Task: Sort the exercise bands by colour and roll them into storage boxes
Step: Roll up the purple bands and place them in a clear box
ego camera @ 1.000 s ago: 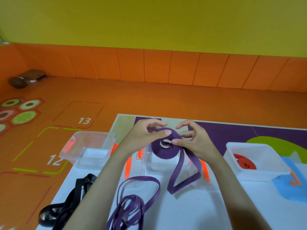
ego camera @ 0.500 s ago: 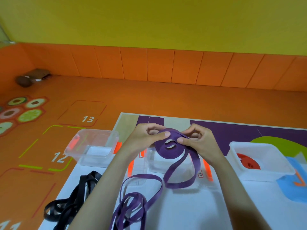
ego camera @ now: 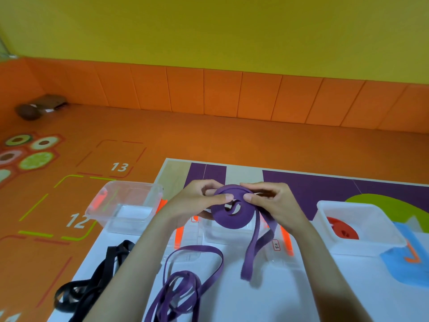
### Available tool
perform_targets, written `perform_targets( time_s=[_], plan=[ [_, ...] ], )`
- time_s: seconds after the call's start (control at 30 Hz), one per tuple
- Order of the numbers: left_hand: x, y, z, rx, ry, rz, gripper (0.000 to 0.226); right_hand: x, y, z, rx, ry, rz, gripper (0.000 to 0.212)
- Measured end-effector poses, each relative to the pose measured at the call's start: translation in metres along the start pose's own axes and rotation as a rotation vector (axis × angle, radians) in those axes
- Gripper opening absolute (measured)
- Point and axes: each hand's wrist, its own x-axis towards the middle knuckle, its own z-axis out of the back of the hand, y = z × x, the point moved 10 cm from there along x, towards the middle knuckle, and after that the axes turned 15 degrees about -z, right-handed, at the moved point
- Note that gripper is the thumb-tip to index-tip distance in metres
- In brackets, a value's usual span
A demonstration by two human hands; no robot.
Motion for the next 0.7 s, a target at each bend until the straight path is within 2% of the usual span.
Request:
perform_targets(
  time_s=[0.13, 0.33, 0.5, 0.7],
  plan=[
    [0.012, -0.013, 0.001, 0.267, 0.054, -0.08, 0.021, 0.004, -0.005, -0.012, -0.035, 0.05, -0.04, 0.026],
    [0.015, -0.009, 0.005, 0.212, 0.015, -0.118, 0.012, 0.01, -0.01, -0.014, -0.106, -0.015, -0.061, 0.026],
    [0.015, -0.006, 0.007, 0.236, 0.04, -0.135, 0.015, 0.009, -0.013, -0.017, 0.037, 0.022, -0.077, 0.026],
    [0.018, 0.0, 0.008, 0.28, -0.017, -0.198, 0.015, 0.019, -0.018, -0.016, -0.051, -0.031, -0.048, 0.024]
  ],
)
